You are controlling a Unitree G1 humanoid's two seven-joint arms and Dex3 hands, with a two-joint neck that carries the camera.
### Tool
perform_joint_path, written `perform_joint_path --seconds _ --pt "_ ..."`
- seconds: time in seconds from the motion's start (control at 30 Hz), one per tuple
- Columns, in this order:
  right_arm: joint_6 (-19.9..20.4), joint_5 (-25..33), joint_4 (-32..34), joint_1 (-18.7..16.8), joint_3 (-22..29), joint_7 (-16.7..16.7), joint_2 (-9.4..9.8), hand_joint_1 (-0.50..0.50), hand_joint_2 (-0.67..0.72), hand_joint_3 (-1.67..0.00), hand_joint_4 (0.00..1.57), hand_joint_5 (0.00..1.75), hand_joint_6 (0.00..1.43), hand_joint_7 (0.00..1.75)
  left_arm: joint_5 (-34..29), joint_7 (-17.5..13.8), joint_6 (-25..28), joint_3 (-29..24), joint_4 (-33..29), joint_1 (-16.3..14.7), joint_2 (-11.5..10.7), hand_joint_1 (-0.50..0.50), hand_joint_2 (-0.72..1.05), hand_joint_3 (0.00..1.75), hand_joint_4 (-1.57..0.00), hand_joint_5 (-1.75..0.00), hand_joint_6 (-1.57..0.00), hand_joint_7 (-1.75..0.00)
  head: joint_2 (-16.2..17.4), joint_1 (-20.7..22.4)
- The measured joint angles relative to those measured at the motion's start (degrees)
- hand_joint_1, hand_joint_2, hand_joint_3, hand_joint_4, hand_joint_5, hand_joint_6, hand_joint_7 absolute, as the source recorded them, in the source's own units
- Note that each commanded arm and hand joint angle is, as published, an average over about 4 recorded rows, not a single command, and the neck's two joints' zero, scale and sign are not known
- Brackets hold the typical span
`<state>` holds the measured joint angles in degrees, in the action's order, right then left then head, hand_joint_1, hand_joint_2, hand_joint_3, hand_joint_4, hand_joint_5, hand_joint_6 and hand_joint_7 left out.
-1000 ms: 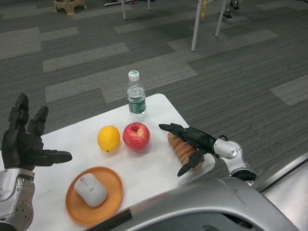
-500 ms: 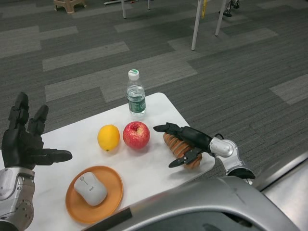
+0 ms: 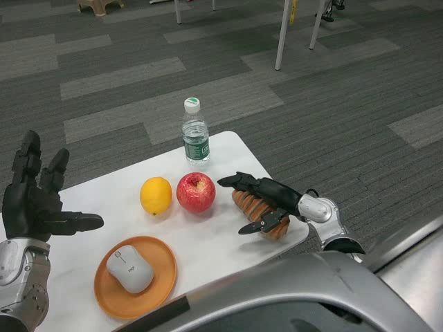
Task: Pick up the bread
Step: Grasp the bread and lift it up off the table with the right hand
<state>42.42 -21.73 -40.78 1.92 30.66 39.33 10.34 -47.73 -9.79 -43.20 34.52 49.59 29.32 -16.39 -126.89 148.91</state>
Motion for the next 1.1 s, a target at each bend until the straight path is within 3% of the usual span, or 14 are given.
perform_joint_path --seconds 0.23,0.43,0.57,0.67,0.97,1.1 --pt "0.0 -0.01 -0.09 0.06 -0.18 -0.03 0.01 -0.12 -0.62 -0.4 0.0 0.68 0.04 0.59 0.0 0.0 0.0 0.0 0.0 0.0 0.01 0.5 -0.19 0.09 0.0 -0.41 0.0 0.0 0.25 -0.18" --pt "-0.01 0.04 -0.07 0.07 -0.25 -0.04 0.02 -0.12 -0.6 -0.48 0.0 0.7 0.0 1.03 0.0 0.0 -0.01 0.0 0.0 0.0 0.02 0.5 -0.19 0.04 0.0 -0.41 0.0 0.0 0.62 -0.63" --pt "-0.06 0.72 -0.07 0.07 -0.37 -0.04 0.01 -0.12 -0.6 -0.42 0.0 0.75 0.09 1.47 0.0 0.0 -0.01 0.0 0.0 0.0 0.03 0.5 -0.19 0.09 0.0 -0.41 0.0 0.0 0.77 -0.64" --pt "-0.16 1.38 -0.07 0.09 -0.56 -0.04 0.0 -0.12 -0.62 -0.42 0.0 0.7 0.16 1.54 0.0 0.0 -0.01 0.0 0.0 0.0 0.03 0.5 -0.19 0.09 0.0 -0.41 0.0 0.0 0.86 -0.63" --pt "-1.03 5.44 -0.12 0.23 -2.55 -0.39 -0.21 -0.12 -0.6 -0.48 0.0 0.78 0.4 1.57 0.01 0.0 -0.02 0.0 0.02 0.0 0.04 0.5 -0.19 0.09 0.0 -0.41 0.0 0.0 0.98 -0.65" --pt "-1.43 8.73 -0.09 0.23 -4.56 -1.85 -0.73 -0.12 -0.65 -0.4 0.0 0.78 0.44 1.57 0.01 0.0 -0.03 0.0 0.03 0.0 0.05 0.5 -0.19 0.09 0.0 -0.41 0.0 0.0 1.12 -0.68"
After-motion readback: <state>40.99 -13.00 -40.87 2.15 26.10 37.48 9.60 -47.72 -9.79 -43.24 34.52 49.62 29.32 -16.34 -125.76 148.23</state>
